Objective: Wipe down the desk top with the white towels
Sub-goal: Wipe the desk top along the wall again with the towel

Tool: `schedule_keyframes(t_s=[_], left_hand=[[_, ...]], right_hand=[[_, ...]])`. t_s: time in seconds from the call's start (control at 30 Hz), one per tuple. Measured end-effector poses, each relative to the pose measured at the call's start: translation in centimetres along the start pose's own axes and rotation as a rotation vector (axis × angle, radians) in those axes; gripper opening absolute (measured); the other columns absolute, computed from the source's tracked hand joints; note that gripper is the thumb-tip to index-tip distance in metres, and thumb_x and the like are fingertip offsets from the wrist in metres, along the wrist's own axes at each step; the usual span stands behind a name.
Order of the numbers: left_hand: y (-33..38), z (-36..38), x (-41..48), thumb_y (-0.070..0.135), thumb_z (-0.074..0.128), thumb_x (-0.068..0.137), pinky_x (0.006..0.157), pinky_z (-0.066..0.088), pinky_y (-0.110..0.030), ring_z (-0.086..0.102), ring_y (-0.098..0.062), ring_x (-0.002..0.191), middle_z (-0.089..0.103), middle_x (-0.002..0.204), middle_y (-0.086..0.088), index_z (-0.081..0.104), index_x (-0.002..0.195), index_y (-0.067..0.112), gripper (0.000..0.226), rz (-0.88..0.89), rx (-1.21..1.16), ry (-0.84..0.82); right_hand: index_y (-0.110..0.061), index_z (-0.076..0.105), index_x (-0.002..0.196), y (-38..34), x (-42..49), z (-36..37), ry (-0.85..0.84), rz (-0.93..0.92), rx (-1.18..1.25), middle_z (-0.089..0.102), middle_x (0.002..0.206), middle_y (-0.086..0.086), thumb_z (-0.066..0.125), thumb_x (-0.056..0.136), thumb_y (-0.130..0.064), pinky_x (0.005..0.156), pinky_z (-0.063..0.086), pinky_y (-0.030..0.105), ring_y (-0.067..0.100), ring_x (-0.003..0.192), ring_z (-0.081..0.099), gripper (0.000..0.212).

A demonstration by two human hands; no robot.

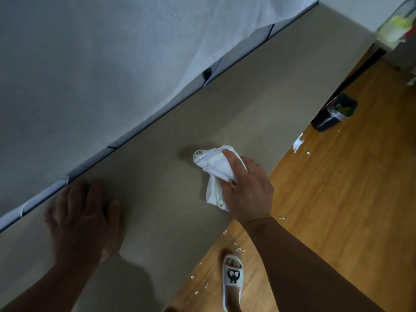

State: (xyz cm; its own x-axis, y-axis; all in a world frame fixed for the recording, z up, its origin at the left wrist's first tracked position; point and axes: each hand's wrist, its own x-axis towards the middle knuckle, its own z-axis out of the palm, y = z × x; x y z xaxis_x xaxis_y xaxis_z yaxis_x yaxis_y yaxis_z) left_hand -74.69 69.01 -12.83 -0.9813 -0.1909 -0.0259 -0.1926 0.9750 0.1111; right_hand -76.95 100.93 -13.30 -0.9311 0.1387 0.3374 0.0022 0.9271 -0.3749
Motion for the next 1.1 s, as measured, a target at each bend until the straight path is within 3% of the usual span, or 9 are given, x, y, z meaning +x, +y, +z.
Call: schedule_keyframes(t_s=[0.1,0.3,0.77,0.9,1.0,1.1], left_hand=[[1.5,-0.2,1.0,0.054,0.035,0.093,0.104,0.036,-0.070,0.045,-0.048,0.130,0.047,0.146,-0.020,0.055,0.136,0.010,0.065,-0.002,-0.016,0.014],[7.0,0.4,4.1,0.053,0.035,0.095,0.107,0.038,-0.063,0.048,-0.047,0.135,0.051,0.148,-0.023,0.057,0.143,0.009,0.069,0.206,-0.057,0.053],[10.8,2.4,7.0,0.057,0.037,0.095,0.116,0.030,-0.063,0.037,-0.046,0.145,0.042,0.157,-0.025,0.052,0.150,0.011,0.073,0.188,0.001,0.102],[10.6,2.3,7.1,0.058,0.037,0.095,0.118,0.029,-0.062,0.036,-0.045,0.146,0.042,0.158,-0.023,0.052,0.149,0.011,0.072,0.186,0.014,0.087],[10.6,2.2,7.1,0.059,0.036,0.096,0.118,0.030,-0.063,0.036,-0.044,0.146,0.043,0.157,-0.022,0.050,0.150,0.013,0.072,0.188,0.027,0.085],[10.6,2.2,7.0,0.059,0.035,0.096,0.118,0.029,-0.064,0.036,-0.043,0.148,0.043,0.157,-0.021,0.050,0.151,0.014,0.072,0.178,0.044,0.072]], right_hand=[[-0.033,0.053,0.140,2.3,2.2,-0.1,-0.010,0.001,-0.006,0.066,0.119,0.000,0.078,0.075,-0.025,0.077,0.054,0.039,0.027,0.095,0.061,0.071],[-0.034,0.053,0.142,7.1,6.8,-0.4,-0.021,0.039,-0.016,0.065,0.121,-0.002,0.078,0.080,-0.029,0.078,0.054,0.036,0.024,0.103,0.060,0.067],[-0.033,0.049,0.146,17.7,18.1,-0.7,0.009,0.127,0.000,0.065,0.116,0.010,0.062,0.093,-0.052,0.087,0.047,0.041,0.033,0.106,0.061,0.059],[-0.035,0.047,0.145,17.5,18.7,-0.7,0.008,0.190,-0.034,0.066,0.117,0.010,0.061,0.092,-0.056,0.085,0.048,0.041,0.033,0.106,0.062,0.059],[-0.037,0.046,0.145,14.8,17.5,-0.6,0.031,0.289,-0.039,0.066,0.115,0.008,0.061,0.093,-0.046,0.081,0.044,0.037,0.033,0.104,0.063,0.055],[-0.035,0.046,0.147,10.1,13.8,-0.3,-0.017,0.274,-0.009,0.066,0.110,0.013,0.057,0.087,-0.037,0.079,0.050,0.043,0.037,0.098,0.064,0.061]])
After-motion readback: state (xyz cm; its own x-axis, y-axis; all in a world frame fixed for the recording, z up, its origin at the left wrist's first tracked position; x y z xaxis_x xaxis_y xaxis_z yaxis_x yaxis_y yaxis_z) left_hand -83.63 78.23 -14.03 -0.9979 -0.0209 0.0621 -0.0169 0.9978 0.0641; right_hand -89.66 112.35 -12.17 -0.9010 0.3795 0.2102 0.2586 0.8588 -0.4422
